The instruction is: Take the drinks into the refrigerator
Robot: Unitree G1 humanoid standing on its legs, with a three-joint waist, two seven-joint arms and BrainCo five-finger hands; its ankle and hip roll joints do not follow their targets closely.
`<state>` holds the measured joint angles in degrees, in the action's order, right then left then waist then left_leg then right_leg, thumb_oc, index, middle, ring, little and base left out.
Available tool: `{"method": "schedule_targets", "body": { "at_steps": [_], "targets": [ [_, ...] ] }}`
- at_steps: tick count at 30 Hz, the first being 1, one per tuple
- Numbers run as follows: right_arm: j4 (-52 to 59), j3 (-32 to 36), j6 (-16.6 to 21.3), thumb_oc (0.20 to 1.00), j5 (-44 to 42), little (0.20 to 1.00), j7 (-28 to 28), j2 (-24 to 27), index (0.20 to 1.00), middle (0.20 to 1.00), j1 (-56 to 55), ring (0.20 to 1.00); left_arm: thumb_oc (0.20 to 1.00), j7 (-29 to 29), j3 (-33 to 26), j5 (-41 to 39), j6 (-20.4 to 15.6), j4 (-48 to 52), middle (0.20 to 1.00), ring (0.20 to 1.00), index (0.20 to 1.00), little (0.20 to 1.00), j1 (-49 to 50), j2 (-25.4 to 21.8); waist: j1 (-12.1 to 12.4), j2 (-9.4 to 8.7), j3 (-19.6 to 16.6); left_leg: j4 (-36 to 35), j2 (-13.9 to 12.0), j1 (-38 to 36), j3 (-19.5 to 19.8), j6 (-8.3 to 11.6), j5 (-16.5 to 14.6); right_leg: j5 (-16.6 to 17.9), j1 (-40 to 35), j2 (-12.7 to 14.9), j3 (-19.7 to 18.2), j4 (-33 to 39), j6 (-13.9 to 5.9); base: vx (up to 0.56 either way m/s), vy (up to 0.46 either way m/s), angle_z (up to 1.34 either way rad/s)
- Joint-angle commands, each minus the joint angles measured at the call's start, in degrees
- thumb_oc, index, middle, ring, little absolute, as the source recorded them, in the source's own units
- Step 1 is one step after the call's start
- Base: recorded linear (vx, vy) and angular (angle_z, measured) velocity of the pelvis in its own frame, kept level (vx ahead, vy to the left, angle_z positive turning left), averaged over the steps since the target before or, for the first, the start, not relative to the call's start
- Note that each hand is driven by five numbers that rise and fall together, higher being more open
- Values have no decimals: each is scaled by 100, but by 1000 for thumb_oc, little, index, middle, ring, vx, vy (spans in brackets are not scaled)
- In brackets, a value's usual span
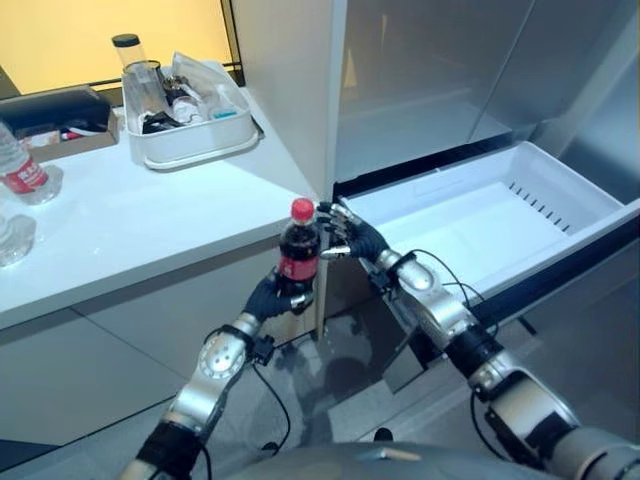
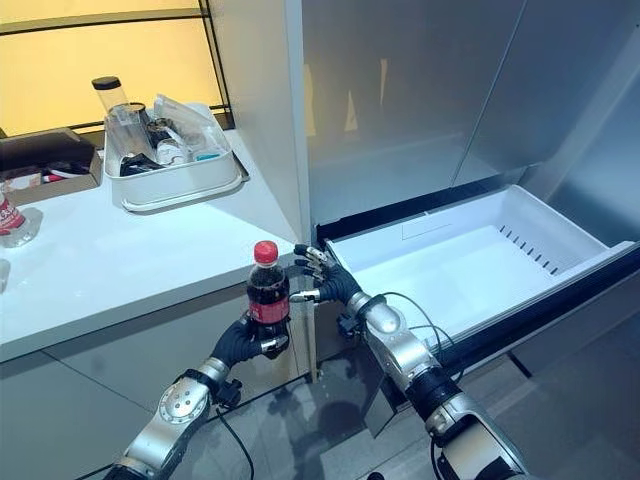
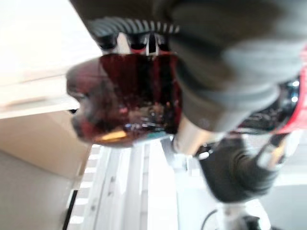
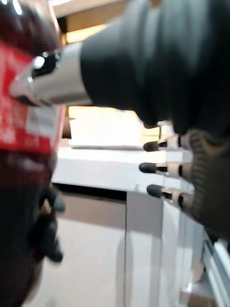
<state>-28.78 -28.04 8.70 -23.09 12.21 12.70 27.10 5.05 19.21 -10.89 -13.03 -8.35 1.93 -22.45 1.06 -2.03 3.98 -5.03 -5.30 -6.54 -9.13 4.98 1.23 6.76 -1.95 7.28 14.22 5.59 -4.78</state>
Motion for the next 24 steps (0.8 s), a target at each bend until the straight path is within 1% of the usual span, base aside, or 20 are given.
{"method": "schedule_targets", "body": {
  "at_steps": [1, 5, 10, 11, 15, 16, 19, 20, 24],
  "targets": [
    [-129, -205, 230, 1000, 22, 1000, 89, -142, 1000, 1000, 665, 1000, 200, 161, 95, -485, -613, 882, 200, 200, 200, 200, -993, 167, 193, -191, 1, 3, 217, 138, 255, -153, -322, -401, -472, 167, 432, -59, -300, 19, -8, 3],
    [69, -274, 156, 1000, -141, 1000, 290, -99, 1000, 1000, 686, 1000, 200, 364, 63, -894, -579, 1276, 200, 200, 200, 200, -1042, 237, 213, -199, -8, 3, 231, 141, 293, -168, -328, -412, -497, 178, 465, -59, -297, 19, -6, 4],
    [300, -290, 148, 1000, -338, 1000, 393, -79, 1000, 1000, 676, 1000, 200, 441, -1, -1071, -583, 1518, 200, 200, 200, 200, -1098, 245, 226, -197, -8, 3, 231, 145, 310, -174, -325, -418, -509, 185, 488, -59, -296, 3, -2, 1],
    [518, -261, 146, 1000, -435, 1000, 477, -31, 1000, 1000, 615, 1000, 200, 439, -84, -1099, -569, 1543, 200, 200, 200, 200, -1098, 219, 226, -196, -6, 3, 237, 142, 314, -175, -327, -420, -515, 184, 505, -59, -293, 12, 1, 3],
    [766, -188, 125, 1000, -535, 1000, 571, 83, 1000, 1000, 498, 1000, 200, 534, -156, -1124, -505, 1516, 200, 200, 200, 200, -1093, 114, 219, -188, -18, 3, 250, 146, 327, -183, -333, -429, -532, 183, 521, -59, -292, 6, 1, 1],
    [932, -157, 96, 1000, -614, 1000, 642, 147, 1000, 1000, 485, 1000, 200, 640, -142, -1101, -489, 1510, 200, 200, 200, 200, -1148, 33, 203, -178, -24, 3, 252, 140, 328, -182, -334, -432, -541, 186, 531, -59, -295, 0, 0, 0],
    [1025, -169, 88, 1000, -646, 1000, 692, 171, 1000, 1000, 509, 1000, 200, 696, -48, -1094, -440, 1468, 200, 200, 200, 200, -1224, 15, 198, -174, -23, 3, 248, 135, 334, -182, -336, -438, -554, 186, 539, -59, -297, 12, -5, 4],
    [1129, -210, 56, 1000, -656, 1000, 745, 164, 1000, 1000, 602, 1000, 200, 855, 87, -1107, -372, 1470, 200, 200, 200, 200, -1282, -34, 191, -170, -35, 3, 251, 125, 331, -184, -343, -444, -557, 181, 529, -59, -295, 14, -3, 7],
    [1221, -362, 6, 1000, -635, 1000, 857, 141, 1000, 1000, 825, 1000, 200, 1001, 243, -1146, -318, 1490, 200, 200, 200, 200, -1327, -50, 195, -168, -45, 3, 240, 104, 321, -182, -349, -455, -569, 171, 518, -59, -287, 9, -2, 2]
  ]
}}
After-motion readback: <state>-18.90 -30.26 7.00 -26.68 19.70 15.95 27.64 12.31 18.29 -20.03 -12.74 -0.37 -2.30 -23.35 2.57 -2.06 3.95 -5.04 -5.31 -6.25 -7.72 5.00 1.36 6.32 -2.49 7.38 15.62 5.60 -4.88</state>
